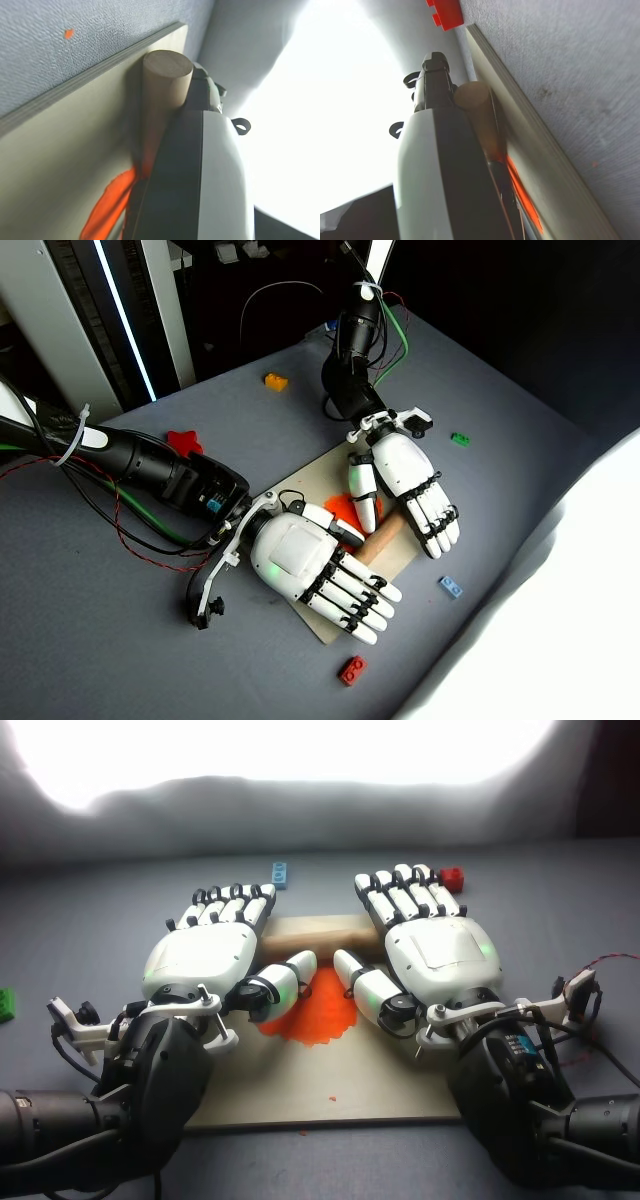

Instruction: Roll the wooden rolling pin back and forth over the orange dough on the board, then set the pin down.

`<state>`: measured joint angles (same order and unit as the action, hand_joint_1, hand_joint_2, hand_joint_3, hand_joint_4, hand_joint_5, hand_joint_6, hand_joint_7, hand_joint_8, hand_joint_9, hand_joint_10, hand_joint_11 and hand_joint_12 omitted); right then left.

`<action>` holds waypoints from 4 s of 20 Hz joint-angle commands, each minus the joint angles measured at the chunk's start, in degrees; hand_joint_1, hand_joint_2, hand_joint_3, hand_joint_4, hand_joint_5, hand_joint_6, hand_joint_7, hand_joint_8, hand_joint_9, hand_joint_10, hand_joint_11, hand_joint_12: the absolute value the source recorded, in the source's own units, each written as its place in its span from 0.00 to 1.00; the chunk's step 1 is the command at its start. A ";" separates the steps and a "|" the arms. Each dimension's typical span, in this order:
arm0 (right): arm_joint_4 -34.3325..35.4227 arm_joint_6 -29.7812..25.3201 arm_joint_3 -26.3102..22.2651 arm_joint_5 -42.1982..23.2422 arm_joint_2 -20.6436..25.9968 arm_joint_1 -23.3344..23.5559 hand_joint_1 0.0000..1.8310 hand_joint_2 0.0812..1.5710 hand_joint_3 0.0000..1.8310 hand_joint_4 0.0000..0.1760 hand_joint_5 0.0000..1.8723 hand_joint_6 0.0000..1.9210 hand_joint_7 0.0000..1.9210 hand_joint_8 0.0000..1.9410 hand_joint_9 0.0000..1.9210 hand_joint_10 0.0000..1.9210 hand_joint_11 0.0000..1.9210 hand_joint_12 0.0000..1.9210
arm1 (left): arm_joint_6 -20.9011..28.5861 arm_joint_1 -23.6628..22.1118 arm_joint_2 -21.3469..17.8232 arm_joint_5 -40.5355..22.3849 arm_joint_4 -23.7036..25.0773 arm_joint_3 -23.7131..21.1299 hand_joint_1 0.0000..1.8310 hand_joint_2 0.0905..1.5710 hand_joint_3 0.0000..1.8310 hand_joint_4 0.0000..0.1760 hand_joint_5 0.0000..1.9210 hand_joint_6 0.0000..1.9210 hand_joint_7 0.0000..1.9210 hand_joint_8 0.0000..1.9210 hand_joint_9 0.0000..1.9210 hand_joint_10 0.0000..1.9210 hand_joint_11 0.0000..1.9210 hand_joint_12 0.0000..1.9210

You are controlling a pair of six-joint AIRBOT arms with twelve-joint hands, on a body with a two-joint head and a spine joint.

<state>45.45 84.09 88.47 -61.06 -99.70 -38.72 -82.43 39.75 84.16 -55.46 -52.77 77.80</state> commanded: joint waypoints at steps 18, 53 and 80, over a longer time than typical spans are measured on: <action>-6.38 0.34 -1.96 -7.17 1.34 -1.38 0.00 0.91 0.00 0.00 0.10 0.03 0.11 0.00 0.07 0.02 0.00 0.13 | 0.79 -0.56 -1.61 -1.83 -0.83 -0.71 0.00 0.91 0.00 0.00 0.06 0.01 0.06 0.00 0.05 0.01 0.00 0.17; -6.37 3.76 -11.24 -13.96 3.03 -5.11 0.00 0.92 0.00 0.00 0.10 0.32 0.27 0.01 0.11 0.33 0.00 0.67 | 5.06 5.31 -6.11 -10.71 2.12 -11.95 0.00 0.92 0.00 0.00 0.18 0.00 0.21 0.00 0.19 0.00 0.00 0.41; -6.37 7.07 -21.88 -16.37 5.08 -9.71 0.00 0.92 0.00 0.00 0.09 0.28 0.26 0.00 0.09 0.32 0.00 0.59 | 6.64 8.91 -7.64 -15.13 4.11 -16.45 0.00 0.92 0.00 0.00 0.16 0.00 0.18 0.00 0.17 0.00 0.00 0.39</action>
<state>40.69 90.89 66.74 -76.42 -94.41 -47.75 -76.07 48.14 76.55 -68.66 -49.06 61.34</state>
